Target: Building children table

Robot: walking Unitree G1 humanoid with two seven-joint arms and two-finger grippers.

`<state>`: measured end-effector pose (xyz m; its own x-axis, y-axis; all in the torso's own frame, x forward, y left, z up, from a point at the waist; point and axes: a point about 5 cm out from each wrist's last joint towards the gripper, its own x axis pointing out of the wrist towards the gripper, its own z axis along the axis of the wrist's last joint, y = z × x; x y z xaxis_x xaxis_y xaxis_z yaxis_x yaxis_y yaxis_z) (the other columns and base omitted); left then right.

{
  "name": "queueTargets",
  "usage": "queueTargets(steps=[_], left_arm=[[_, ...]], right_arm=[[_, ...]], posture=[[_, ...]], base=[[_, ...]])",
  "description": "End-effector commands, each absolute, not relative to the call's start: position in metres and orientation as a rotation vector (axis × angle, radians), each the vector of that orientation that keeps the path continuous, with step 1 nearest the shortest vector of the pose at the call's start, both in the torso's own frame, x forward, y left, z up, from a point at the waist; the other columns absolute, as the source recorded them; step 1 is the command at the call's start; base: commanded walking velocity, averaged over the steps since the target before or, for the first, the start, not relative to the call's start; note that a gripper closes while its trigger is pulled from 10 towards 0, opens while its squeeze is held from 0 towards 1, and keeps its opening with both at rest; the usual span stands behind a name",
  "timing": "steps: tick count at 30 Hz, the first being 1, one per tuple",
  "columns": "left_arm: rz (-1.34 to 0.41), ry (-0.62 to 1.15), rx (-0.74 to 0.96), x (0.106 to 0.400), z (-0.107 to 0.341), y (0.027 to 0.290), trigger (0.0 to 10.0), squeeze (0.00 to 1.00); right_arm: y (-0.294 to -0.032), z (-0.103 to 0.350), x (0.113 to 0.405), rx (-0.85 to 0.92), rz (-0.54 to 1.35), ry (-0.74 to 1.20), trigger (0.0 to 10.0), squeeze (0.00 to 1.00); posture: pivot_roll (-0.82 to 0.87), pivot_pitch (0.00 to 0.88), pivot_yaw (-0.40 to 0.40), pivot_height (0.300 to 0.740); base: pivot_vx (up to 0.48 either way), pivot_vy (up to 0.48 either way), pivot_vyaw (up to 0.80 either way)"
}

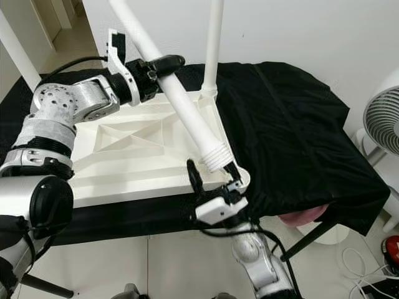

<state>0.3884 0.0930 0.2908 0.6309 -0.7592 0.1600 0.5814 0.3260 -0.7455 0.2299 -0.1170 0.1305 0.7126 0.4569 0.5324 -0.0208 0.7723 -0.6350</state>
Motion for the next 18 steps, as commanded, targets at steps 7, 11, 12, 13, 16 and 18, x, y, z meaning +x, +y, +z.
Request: queueTargets(steps=[7,11,12,13,16,18], left_arm=[[-0.978,0.186,-0.917,0.388,0.309,0.098,10.0,0.00],[-0.971,0.185,-0.923,0.389,0.311,0.099,10.0,0.00],[-0.969,0.184,-0.916,0.390,0.311,0.099,10.0,0.00],[-0.969,0.184,-0.916,0.390,0.311,0.099,10.0,0.00],[-0.940,0.154,-0.866,0.393,0.310,0.104,10.0,0.00],[-0.918,0.128,-0.837,0.396,0.311,0.106,10.0,0.00]], right_arm=[[-0.125,0.120,0.224,-0.687,0.265,-0.728,10.0,0.00],[-0.133,0.112,0.222,-0.716,0.246,-0.701,10.0,0.00],[-0.137,0.109,0.221,-0.722,0.226,-0.686,10.0,0.00],[-0.137,0.109,0.221,-0.722,0.226,-0.686,10.0,0.00],[-0.147,0.116,0.224,-0.678,0.159,-0.659,10.0,0.00],[-0.149,0.122,0.228,-0.628,0.136,-0.649,10.0,0.00]], posture=[[-0.09,0.000,0.092,0.740],[-0.09,0.000,0.090,0.740],[-0.09,0.000,0.088,0.740],[-0.09,0.000,0.088,0.740],[-0.10,0.000,0.080,0.740],[-0.10,0.000,0.072,0.740]], base=[[0.000,0.000,0.00],[0.000,0.000,0.00],[0.000,0.000,0.00],[0.000,0.000,0.00],[0.000,0.000,0.00],[0.000,0.000,0.00]])
